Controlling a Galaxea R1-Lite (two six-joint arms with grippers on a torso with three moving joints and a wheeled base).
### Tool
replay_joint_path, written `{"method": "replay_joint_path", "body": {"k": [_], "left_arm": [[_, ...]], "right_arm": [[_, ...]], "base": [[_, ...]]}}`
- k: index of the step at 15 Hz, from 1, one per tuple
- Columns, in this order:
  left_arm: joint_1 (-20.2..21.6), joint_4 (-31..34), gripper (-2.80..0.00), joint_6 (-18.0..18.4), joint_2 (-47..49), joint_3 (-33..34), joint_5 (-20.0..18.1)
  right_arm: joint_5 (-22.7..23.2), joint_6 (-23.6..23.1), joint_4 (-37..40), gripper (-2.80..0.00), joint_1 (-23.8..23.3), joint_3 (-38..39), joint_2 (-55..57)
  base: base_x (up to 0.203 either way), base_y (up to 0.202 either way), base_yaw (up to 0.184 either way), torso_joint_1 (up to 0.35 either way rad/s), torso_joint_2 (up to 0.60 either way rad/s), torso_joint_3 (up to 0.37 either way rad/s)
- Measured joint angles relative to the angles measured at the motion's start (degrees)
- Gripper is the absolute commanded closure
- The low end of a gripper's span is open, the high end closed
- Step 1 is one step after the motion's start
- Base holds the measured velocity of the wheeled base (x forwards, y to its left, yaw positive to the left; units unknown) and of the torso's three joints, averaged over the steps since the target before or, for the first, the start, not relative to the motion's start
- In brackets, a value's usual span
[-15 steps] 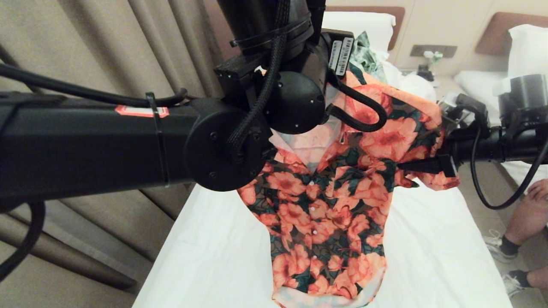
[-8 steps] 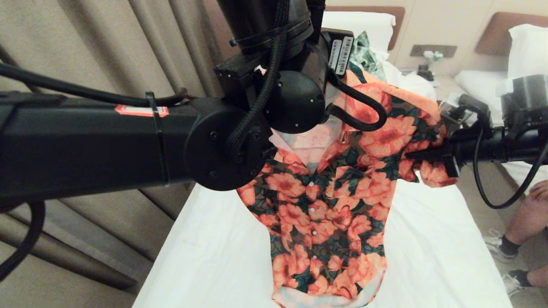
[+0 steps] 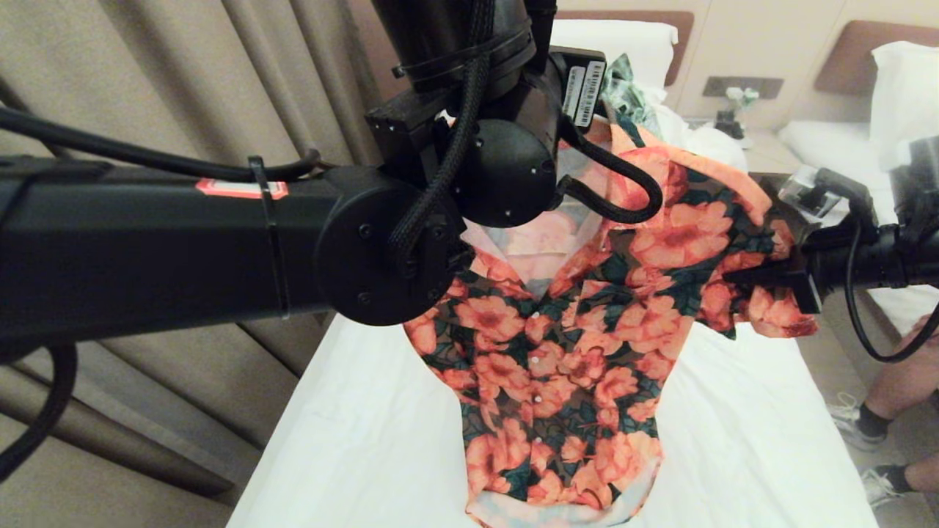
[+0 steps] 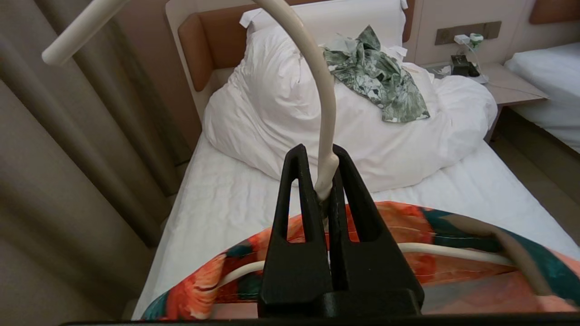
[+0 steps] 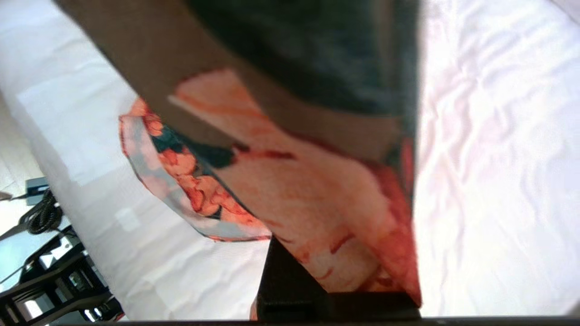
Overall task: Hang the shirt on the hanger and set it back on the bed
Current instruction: Take the clothes hanger out of the clothes
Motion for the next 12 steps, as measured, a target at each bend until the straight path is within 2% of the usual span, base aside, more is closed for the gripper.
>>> {"method": "replay_joint_path", "body": {"k": [3, 7, 8, 12], "left_arm": [[0.0, 0.0, 0.00, 0.0, 0.1, -0.1, 0.0], [-0.1, 0.2, 0.00, 0.0, 0.2, -0.4, 0.0], [-0.1, 0.2, 0.00, 0.0, 0.2, -0.6, 0.0], [-0.1, 0.3, 0.00, 0.0, 0.2, -0.7, 0.0]], "right_arm": [[0.0, -0.3, 0.0, 0.00, -2.3, 0.7, -0.2], [0.1, -0.6, -0.3, 0.00, -2.6, 0.8, -0.9], [0.3, -0.7, -0.3, -2.80, -2.5, 0.8, -1.0], [0.3, 0.0, 0.2, -2.80, -2.3, 0.8, -1.9]], "base": [[0.000, 0.000, 0.000, 0.000, 0.00, 0.000], [0.000, 0.000, 0.000, 0.000, 0.00, 0.000], [0.000, 0.000, 0.000, 0.000, 0.00, 0.000], [0.000, 0.000, 0.000, 0.000, 0.00, 0.000]]}}
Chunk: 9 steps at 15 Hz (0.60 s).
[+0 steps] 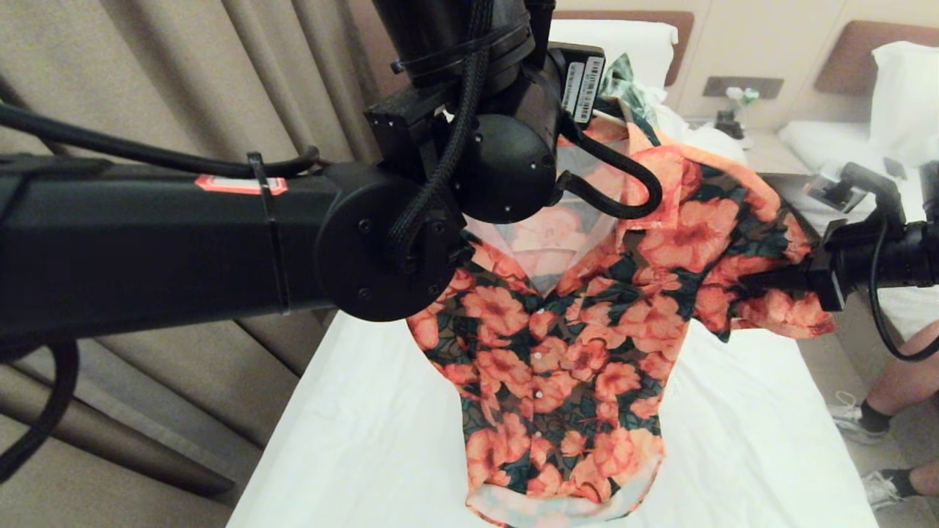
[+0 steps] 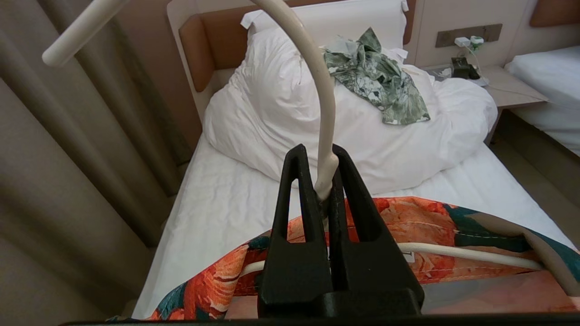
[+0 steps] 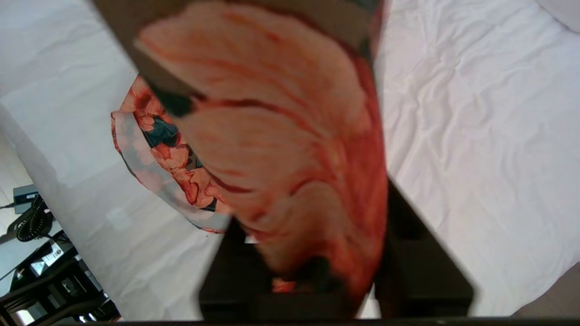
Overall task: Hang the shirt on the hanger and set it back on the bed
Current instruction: Take the clothes hanger out of the clothes
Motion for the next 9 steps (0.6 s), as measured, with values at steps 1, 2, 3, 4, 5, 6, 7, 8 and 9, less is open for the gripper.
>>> {"method": "replay_joint_path", "body": {"k": [1, 2, 3, 4, 5, 6, 7, 8, 9], "left_arm": [[0.0, 0.0, 0.00, 0.0, 0.0, 0.0, 0.0], [0.0, 0.0, 0.00, 0.0, 0.0, 0.0, 0.1], [0.0, 0.0, 0.00, 0.0, -0.1, 0.0, 0.1], [0.1, 0.0, 0.00, 0.0, -0.1, 0.0, 0.1], [0.1, -0.2, 0.00, 0.0, -0.1, 0.2, 0.2], [0.1, -0.3, 0.00, -0.1, -0.1, 0.6, 0.3], [0.1, -0.7, 0.00, -0.1, 0.0, 1.1, 0.4], [0.0, -1.0, 0.00, -0.2, 0.1, 1.5, 0.4], [0.0, -1.0, 0.00, -0.1, 0.2, 1.6, 0.4]], "right_arm": [[0.0, 0.0, 0.2, -2.80, -0.1, 0.1, -0.4], [0.1, 0.0, 1.0, -2.80, -0.1, 0.3, -0.9], [0.1, -0.1, 2.2, -2.80, -0.2, 0.4, -1.6], [0.2, -0.3, 3.4, -2.80, -0.5, 0.5, -2.4], [0.4, -0.5, 4.3, -2.80, -1.2, 0.5, -3.3], [0.6, -0.7, 4.5, -2.80, -2.1, 0.6, -4.1], [1.3, -1.1, 4.7, -2.80, -3.1, 0.7, -5.0], [2.5, -1.9, 4.9, -2.80, -4.9, 0.9, -6.2], [3.9, -2.7, 5.7, -2.80, -6.8, 1.0, -7.8]], "base": [[0.000, 0.000, 0.000, 0.000, 0.00, 0.000], [0.000, 0.000, 0.000, 0.000, 0.00, 0.000], [0.000, 0.000, 0.000, 0.000, 0.00, 0.000], [0.000, 0.000, 0.000, 0.000, 0.00, 0.000], [0.000, 0.000, 0.000, 0.000, 0.00, 0.000], [0.000, 0.000, 0.000, 0.000, 0.00, 0.000], [0.000, 0.000, 0.000, 0.000, 0.00, 0.000], [0.000, 0.000, 0.000, 0.000, 0.00, 0.000], [0.000, 0.000, 0.000, 0.000, 0.00, 0.000]]}}
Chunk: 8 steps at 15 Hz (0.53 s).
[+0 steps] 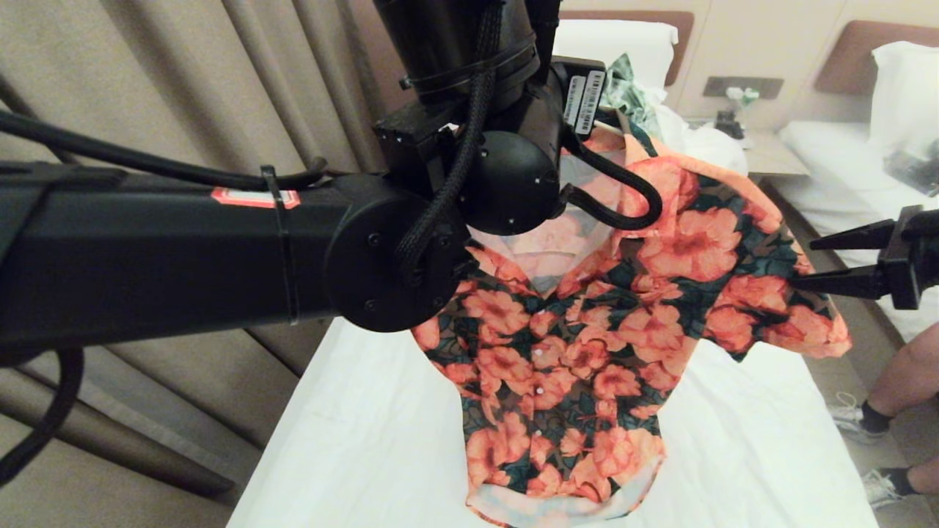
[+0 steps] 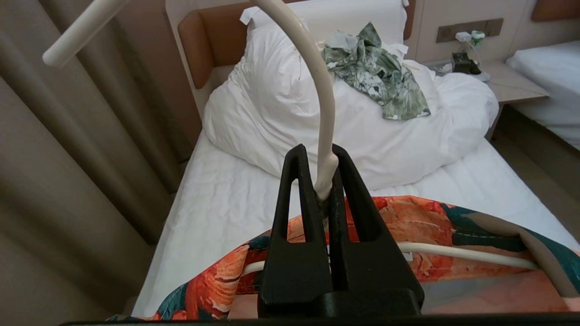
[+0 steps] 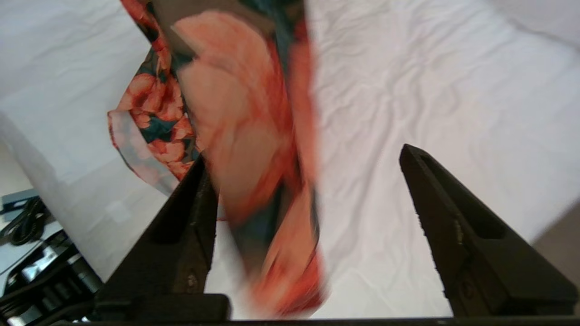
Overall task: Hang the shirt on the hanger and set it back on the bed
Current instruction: Take the clothes hanger out of the clothes
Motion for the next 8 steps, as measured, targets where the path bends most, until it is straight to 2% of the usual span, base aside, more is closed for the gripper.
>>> {"method": "replay_joint_path", "body": {"k": [4, 5, 8], "left_arm": [[0.5, 0.0, 0.00, -0.1, 0.2, 0.2, 0.2], [0.5, 0.0, 0.00, 0.0, 0.2, 0.2, 0.2], [0.6, 0.1, 0.00, 0.2, -0.3, -0.1, 0.2]], "right_arm": [[6.9, -1.9, 5.6, -2.80, -6.5, 0.7, -7.1], [8.4, -2.0, 6.0, 0.00, -7.3, 1.3, -8.5], [11.9, -1.8, 6.2, 0.00, -8.2, 3.9, -11.3]], "base": [[0.000, 0.000, 0.000, 0.000, 0.00, 0.000], [0.000, 0.000, 0.000, 0.000, 0.00, 0.000], [0.000, 0.000, 0.000, 0.000, 0.00, 0.000]]}}
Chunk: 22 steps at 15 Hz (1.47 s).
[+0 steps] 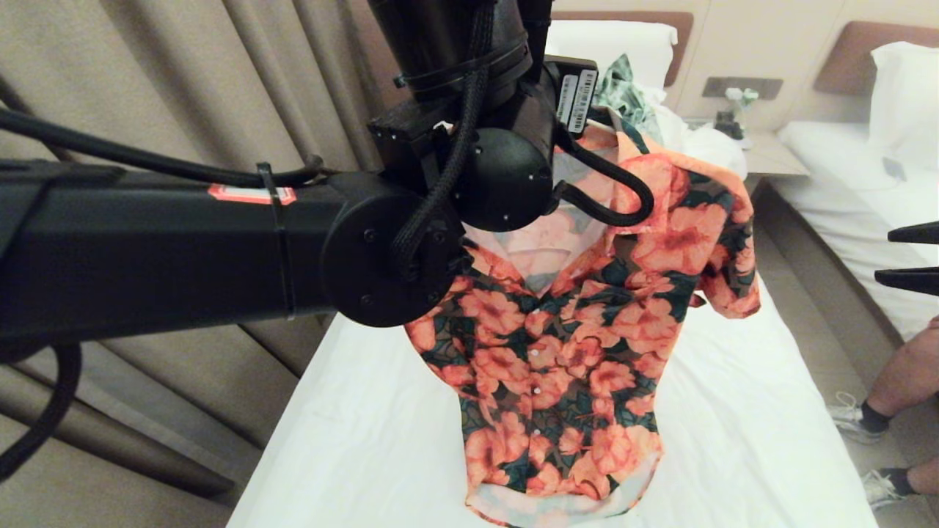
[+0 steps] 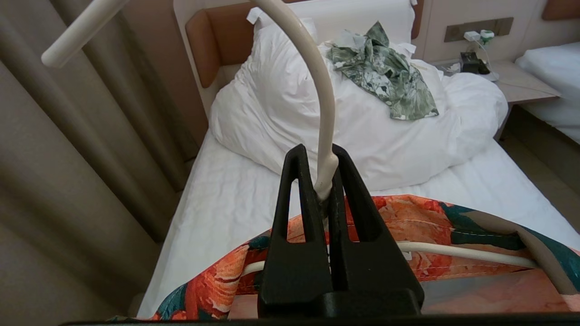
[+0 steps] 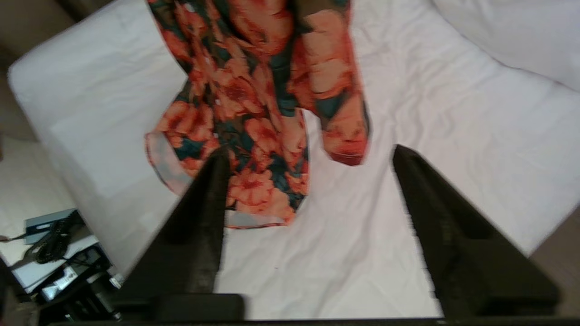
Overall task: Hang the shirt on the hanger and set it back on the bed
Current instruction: Take the clothes hanger out of the clothes
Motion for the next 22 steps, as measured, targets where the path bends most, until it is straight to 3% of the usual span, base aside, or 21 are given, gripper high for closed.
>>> {"method": "replay_joint_path", "body": {"k": [2, 4, 7, 22], "left_arm": [[0.1, 0.3, 0.00, 0.0, -0.3, -0.1, 0.0], [0.2, 0.3, 0.00, 0.0, -0.4, -0.2, -0.1], [0.4, 0.6, 0.00, 0.1, -0.6, -0.5, -0.1], [3.3, 0.4, 0.00, 0.3, -2.4, -0.5, -0.3]], "right_arm": [[3.1, 1.3, 0.0, 0.00, 0.6, 1.0, -0.9], [7.8, 6.2, -0.1, 0.00, 1.2, 1.3, -1.5], [8.6, 11.7, -0.3, 0.00, 3.4, 1.7, -2.7], [8.3, 11.9, -0.1, 0.00, 8.1, 7.7, -7.6]], "base": [[0.000, 0.000, 0.000, 0.000, 0.00, 0.000], [0.000, 0.000, 0.000, 0.000, 0.00, 0.000], [0.000, 0.000, 0.000, 0.000, 0.00, 0.000], [0.000, 0.000, 0.000, 0.000, 0.00, 0.000]]}}
